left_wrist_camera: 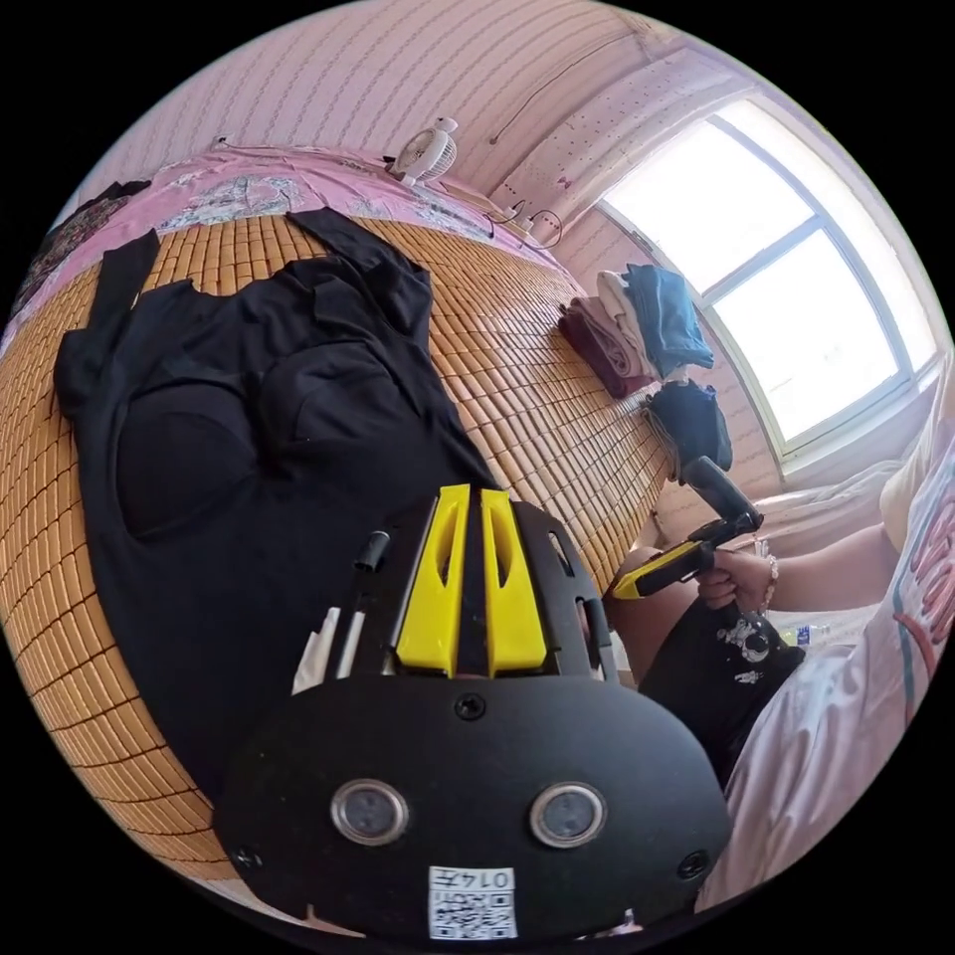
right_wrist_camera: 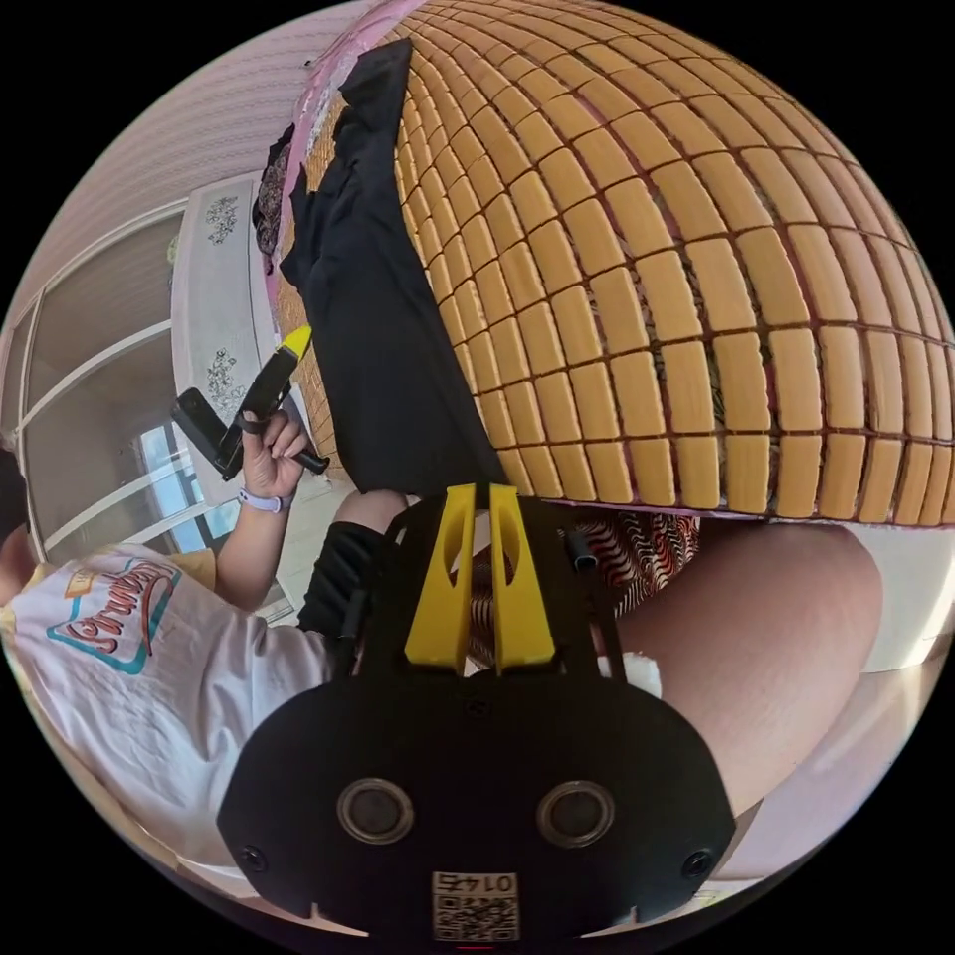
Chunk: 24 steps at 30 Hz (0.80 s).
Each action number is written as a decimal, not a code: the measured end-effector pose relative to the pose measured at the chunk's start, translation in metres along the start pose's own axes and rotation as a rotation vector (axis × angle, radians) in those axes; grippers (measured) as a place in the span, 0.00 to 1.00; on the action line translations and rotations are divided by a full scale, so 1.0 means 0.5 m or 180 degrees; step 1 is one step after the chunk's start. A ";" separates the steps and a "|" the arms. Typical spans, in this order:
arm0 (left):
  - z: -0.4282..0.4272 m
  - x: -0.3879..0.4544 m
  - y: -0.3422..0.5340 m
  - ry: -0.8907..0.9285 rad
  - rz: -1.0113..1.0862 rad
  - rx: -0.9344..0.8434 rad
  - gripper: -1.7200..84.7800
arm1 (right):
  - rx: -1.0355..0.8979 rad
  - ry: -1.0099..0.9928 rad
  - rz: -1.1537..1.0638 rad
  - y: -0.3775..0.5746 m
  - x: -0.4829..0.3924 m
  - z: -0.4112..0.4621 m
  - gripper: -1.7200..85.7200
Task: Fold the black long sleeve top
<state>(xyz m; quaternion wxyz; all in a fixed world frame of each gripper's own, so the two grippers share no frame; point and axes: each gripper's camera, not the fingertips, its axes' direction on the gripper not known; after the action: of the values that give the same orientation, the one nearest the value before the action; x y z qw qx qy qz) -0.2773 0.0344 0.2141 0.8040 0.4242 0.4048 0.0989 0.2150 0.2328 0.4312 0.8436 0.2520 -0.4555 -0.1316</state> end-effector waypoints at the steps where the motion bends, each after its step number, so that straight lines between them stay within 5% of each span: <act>1: 0.005 -0.016 -0.025 0.0014 -0.0005 -0.0016 0.05 | -0.0020 -0.0002 -0.0022 -0.004 -0.012 -0.003 0.05; 7: 0.060 -0.103 -0.169 -0.0187 0.0082 0.0040 0.07 | 0.0206 0.0588 -0.0454 -0.130 -0.163 -0.106 0.06; 15: 0.272 -0.245 -0.329 -0.0520 -0.0086 -0.0002 0.08 | 0.0950 0.1830 -0.1331 -0.545 -0.363 -0.203 0.12; 20: 0.419 -0.304 -0.369 -0.0562 -0.0206 -0.0297 0.09 | 0.1066 0.1840 -0.0964 -0.722 -0.391 -0.157 0.13; 24: 0.510 -0.337 -0.367 -0.0709 -0.0208 -0.0487 0.09 | 0.1205 0.1901 -0.0623 -0.721 -0.375 -0.122 0.03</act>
<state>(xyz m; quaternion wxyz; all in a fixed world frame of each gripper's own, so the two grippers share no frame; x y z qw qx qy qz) -0.2335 -0.3174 0.2494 0.8767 0.3566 0.3180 0.0555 0.1653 0.0338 0.0749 0.8613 0.4733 -0.1791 -0.0456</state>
